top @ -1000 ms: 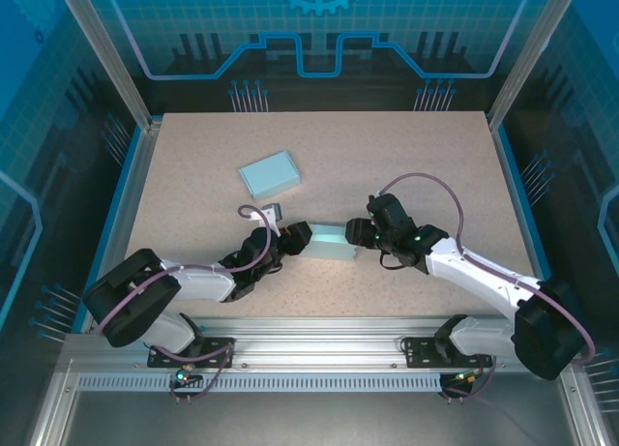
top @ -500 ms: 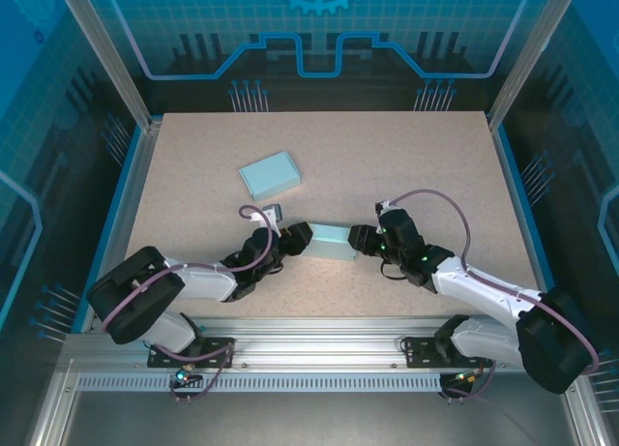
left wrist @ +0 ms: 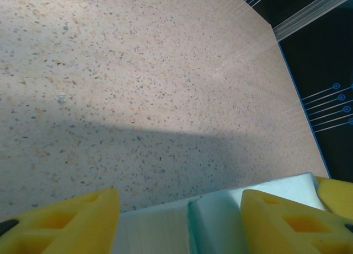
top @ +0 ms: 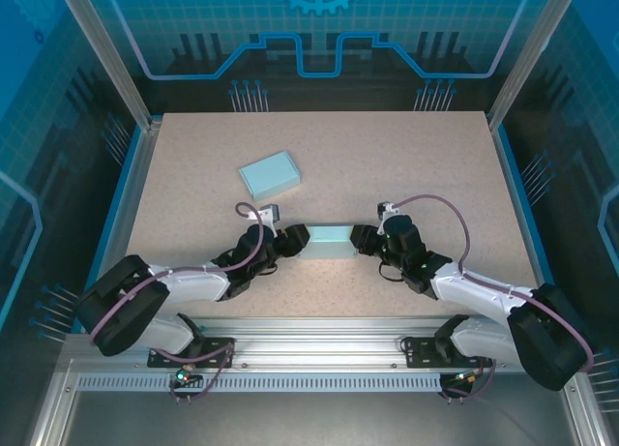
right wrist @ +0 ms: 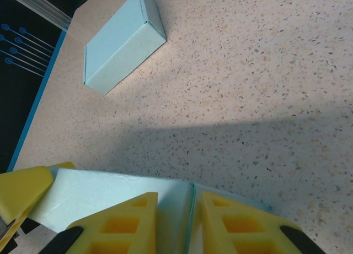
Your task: Fold the paper box
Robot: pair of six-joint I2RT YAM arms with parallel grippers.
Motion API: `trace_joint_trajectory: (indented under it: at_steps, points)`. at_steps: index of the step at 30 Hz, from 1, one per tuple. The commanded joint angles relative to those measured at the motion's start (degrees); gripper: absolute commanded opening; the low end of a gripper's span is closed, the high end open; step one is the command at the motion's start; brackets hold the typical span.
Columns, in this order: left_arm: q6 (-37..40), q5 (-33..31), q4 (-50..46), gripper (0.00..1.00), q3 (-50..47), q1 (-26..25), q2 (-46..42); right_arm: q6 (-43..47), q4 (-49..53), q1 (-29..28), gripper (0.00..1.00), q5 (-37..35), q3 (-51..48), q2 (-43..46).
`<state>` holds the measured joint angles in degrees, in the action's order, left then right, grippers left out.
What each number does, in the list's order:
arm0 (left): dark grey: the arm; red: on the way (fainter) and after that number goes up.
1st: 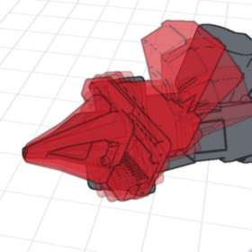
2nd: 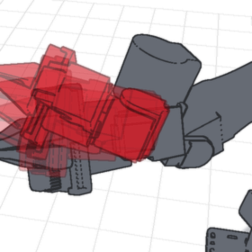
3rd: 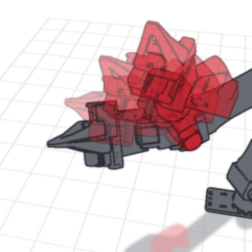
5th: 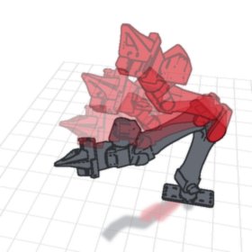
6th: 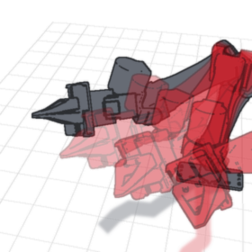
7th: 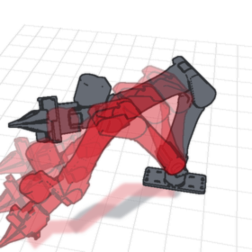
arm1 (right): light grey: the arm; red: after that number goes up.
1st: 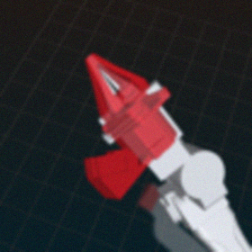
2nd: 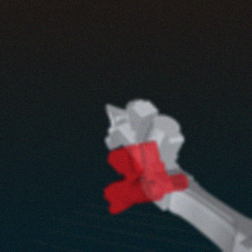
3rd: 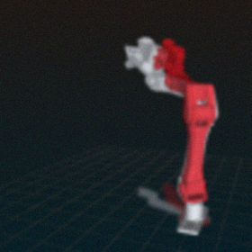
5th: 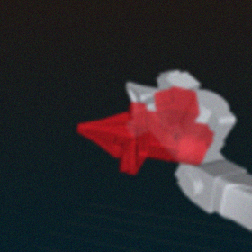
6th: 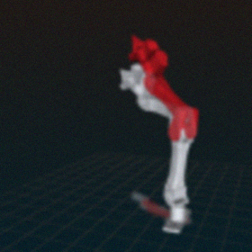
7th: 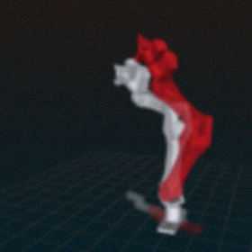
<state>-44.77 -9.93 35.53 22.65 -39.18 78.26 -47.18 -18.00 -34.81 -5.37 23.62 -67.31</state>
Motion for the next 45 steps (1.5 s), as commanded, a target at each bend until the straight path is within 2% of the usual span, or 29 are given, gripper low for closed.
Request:
trace_joint_trajectory:
  at_steps: [1,8,16,21,31,36,42,44,45]
  points:
    - [3.07,4.15,-8.39,0.67,-0.77,1.53,-3.25,0.26,10.79,0.53,0.24,-1.83,-3.42,-3.16]
    - [3.67,10.96,-13.35,0.72,1.41,3.91,-7.62,0.33,11.22,0.17,0.24,-2.76,-2.7,-3.51]
    - [1.05,19.14,-10.96,0.71,1.54,6.9,-9.53,0.71,12.63,-0.17,0.23,-3.49,-2.24,-2.77]
    - [0.74,21.71,-9.53,0.7,2.51,7.36,-8.23,0.84,13.38,-0.17,0.24,-3.95,-2.12,-1.97]
    - [-2.83,22.96,-2.35,0.48,-1.65,8.68,-0.75,1.65,14.1,-0.26,0.23,-4.4,-2.39,-1.09]
    - [-5.79,24.35,6.26,0.16,-4.47,8.92,6.7,1.73,12.86,-0.3,0.2,-4.3,-3.06,-2.09]
    - [-9.58,26.54,21.51,0.01,-7.62,8.92,16.77,2.15,12.14,-0.48,0.19,-3.98,-2.57,-4.51]
    - [-10.28,27.29,25.5,0.0,-7.86,8.93,19.07,2.68,13.12,-0.52,0.25,-4.13,-1.52,-4.83]
    - [-10.71,27.45,26.98,0.0,-7.75,8.93,20.12,3.26,14.54,-0.57,0.34,-4.12,-0.45,-4.8]
